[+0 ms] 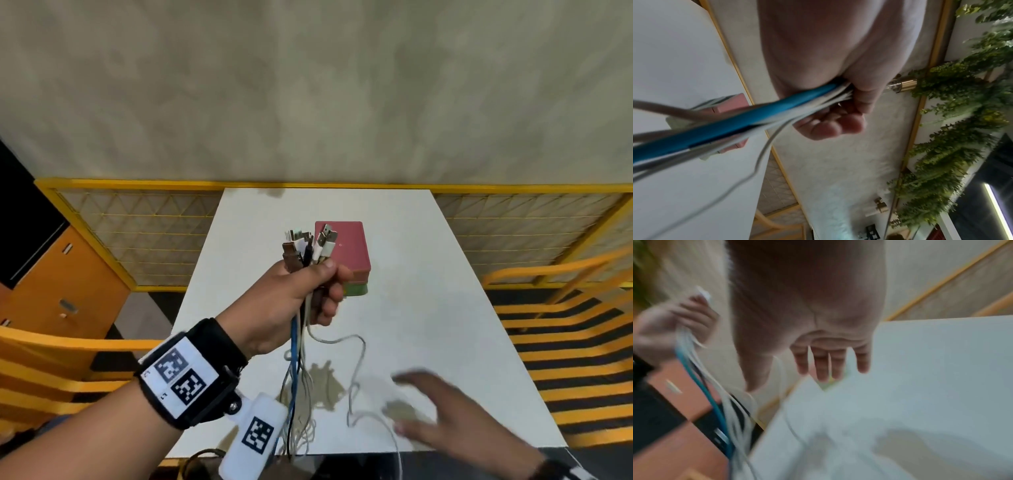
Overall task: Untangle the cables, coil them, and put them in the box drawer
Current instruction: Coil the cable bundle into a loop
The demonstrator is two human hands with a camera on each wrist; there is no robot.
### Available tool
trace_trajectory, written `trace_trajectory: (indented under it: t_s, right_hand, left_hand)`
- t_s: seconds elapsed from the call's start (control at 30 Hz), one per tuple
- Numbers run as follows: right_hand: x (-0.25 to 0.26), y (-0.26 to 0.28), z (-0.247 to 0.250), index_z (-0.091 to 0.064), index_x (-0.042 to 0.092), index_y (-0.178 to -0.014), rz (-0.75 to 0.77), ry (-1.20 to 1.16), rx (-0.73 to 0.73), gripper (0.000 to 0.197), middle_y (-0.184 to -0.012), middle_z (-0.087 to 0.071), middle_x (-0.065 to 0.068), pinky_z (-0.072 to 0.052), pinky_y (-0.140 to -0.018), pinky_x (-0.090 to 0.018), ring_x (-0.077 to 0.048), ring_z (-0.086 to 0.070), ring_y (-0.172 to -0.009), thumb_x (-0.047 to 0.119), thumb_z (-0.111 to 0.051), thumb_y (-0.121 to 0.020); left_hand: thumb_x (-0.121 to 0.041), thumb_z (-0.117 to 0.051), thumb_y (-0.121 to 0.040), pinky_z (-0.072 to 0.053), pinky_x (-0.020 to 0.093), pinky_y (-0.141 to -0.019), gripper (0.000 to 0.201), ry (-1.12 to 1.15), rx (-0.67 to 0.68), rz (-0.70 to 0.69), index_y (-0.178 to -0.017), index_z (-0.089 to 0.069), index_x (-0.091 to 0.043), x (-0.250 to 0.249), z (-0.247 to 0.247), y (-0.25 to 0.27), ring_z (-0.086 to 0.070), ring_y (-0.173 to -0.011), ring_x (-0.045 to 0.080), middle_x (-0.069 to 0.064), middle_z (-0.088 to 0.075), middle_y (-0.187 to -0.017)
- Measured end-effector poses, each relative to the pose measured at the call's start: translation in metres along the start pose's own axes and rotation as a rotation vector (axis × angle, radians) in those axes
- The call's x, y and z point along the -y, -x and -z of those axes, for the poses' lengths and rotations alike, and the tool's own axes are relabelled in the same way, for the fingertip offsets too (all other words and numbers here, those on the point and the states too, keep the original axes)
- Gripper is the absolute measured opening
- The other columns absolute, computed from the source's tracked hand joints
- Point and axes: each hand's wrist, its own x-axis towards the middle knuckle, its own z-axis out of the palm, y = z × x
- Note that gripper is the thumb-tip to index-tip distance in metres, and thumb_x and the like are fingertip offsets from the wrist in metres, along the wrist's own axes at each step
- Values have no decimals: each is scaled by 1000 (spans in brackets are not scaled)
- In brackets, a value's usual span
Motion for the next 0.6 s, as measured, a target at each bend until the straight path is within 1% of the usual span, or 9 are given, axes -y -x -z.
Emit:
trace_trajectory:
  t_s: [0.03,0.1,0.23,0.3,0.37,0.43,0.5,0.53,0.6]
  right_hand:
    - [30,-16,0,-49,48,-124,33,42,-121,58,-130,-50,35,-36,-100,-8,13,-46,-124,63,-72,-73]
    - [74,-44,1,-50,43,-128,151,-92,-154,58,-132,-52,32,-36,-106,-19,10,-45,-127,55,-72,-75]
    - [133,-72,-5,-47,43,-127,340,-320,-237,50,-121,-63,20,-48,-100,-37,-5,-59,-117,29,-65,-82]
    - [141,-78,-9,-48,44,-123,387,-358,-262,45,-115,-65,15,-52,-94,-43,-11,-63,-110,20,-58,-87]
    - [143,-80,-12,-54,35,-114,404,-415,-253,35,-105,-68,4,-55,-87,-45,-19,-65,-99,11,-51,-89]
    - [143,-81,-14,-59,21,-97,390,-449,-221,20,-82,-68,-2,-56,-73,-48,-22,-67,-79,12,-44,-86]
    - [144,-81,-12,-58,12,-77,365,-460,-184,19,-61,-62,-4,-54,-61,-43,-19,-65,-60,13,-40,-82]
    - [144,-80,-11,-55,11,-70,354,-453,-151,20,-54,-59,-6,-52,-57,-37,-18,-61,-55,11,-38,-82]
    - [142,-79,-10,-49,12,-67,328,-459,-83,19,-50,-53,-9,-44,-55,-29,-17,-53,-50,10,-38,-84]
  left_hand:
    - [-26,-52,-99,-48,34,-68,28,-32,4,-35,-87,-73,-12,1,-6,-1,-65,-68,19,7,-66,-79]
    - [-26,-52,-99,-50,37,-82,26,-150,-13,-119,-86,-74,-18,3,-19,-4,-70,-89,16,2,-73,-91]
    - [-17,-54,-100,-52,23,-66,27,-223,-95,-222,-82,-73,-20,-4,-35,-7,-67,-88,8,-5,-73,-106]
    - [-15,-53,-100,-52,18,-66,28,-194,-100,-237,-80,-72,-19,-11,-36,-5,-68,-89,3,-4,-71,-113]
    - [-18,-54,-100,-52,15,-69,26,-254,-114,-249,-82,-73,-20,-15,-33,-4,-69,-89,0,-2,-71,-116]
    - [-32,-61,-95,-53,22,-57,17,-347,-80,-187,-93,-74,-21,-20,-30,-2,-70,-80,11,6,-72,-116]
    - [-38,-65,-87,-55,30,-49,32,-393,57,-83,-111,-73,-19,-25,-23,-2,-71,-74,18,13,-71,-119]
    - [-36,-65,-85,-61,33,-58,37,-407,127,-44,-116,-72,-18,-28,-18,-3,-73,-83,16,12,-70,-122]
    - [-35,-63,-86,-56,36,-95,37,-450,196,-30,-116,-73,-15,-30,-8,-6,-66,-114,11,4,-68,-128]
